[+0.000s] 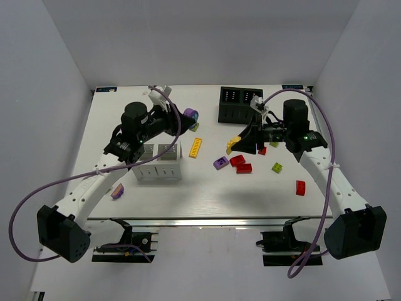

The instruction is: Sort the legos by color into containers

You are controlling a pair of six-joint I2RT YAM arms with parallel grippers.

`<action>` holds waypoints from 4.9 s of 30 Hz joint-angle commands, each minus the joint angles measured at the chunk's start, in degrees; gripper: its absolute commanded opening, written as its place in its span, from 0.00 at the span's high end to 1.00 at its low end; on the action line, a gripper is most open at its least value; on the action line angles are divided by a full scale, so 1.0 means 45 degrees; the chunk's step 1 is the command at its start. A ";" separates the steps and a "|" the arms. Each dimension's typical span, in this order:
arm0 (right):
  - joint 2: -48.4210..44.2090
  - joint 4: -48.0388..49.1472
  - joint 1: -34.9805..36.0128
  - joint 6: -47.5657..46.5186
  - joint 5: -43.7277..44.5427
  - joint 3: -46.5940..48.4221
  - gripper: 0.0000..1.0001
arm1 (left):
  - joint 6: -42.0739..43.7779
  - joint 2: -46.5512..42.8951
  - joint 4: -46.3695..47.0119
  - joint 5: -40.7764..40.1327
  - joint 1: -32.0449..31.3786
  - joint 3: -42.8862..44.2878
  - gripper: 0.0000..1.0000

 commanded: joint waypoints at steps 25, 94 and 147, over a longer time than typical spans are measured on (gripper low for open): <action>-0.1038 0.0521 -0.0492 -0.0794 0.1489 -0.1023 1.00 | -0.2200 -0.1536 -0.9129 -1.4098 0.0025 -0.2414 1.00; 0.9002 -0.0301 0.7126 -0.2221 0.7076 0.9134 0.37 | 0.0555 -1.0738 -0.4793 -0.6736 -0.0093 -0.5540 0.14; 0.0466 -0.0282 -0.7933 -0.0013 -0.0835 -0.1198 0.28 | 0.5925 1.0124 -0.3346 -0.6012 -0.4800 0.4090 0.20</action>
